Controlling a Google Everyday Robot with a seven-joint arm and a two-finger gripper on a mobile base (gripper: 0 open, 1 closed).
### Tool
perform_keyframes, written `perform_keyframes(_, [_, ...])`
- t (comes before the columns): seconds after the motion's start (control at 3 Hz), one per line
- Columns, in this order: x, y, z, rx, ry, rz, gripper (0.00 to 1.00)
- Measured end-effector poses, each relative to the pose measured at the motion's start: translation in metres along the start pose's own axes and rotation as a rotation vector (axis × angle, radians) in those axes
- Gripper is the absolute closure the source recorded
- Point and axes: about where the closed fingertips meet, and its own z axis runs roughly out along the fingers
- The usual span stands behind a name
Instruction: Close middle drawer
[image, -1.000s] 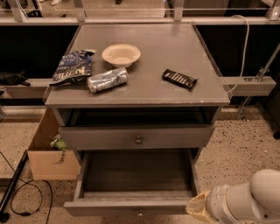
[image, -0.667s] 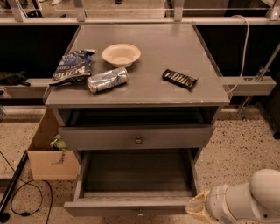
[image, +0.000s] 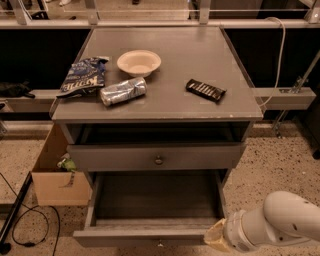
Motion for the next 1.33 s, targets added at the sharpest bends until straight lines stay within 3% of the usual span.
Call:
perform_keyframes(0.67, [0.037,-0.018,0.049,-0.012,0.016,0.065,1.0])
perform_keyframes(1.33, [0.046,-0.017,0.082,-0.031,0.023,0.085,1.0])
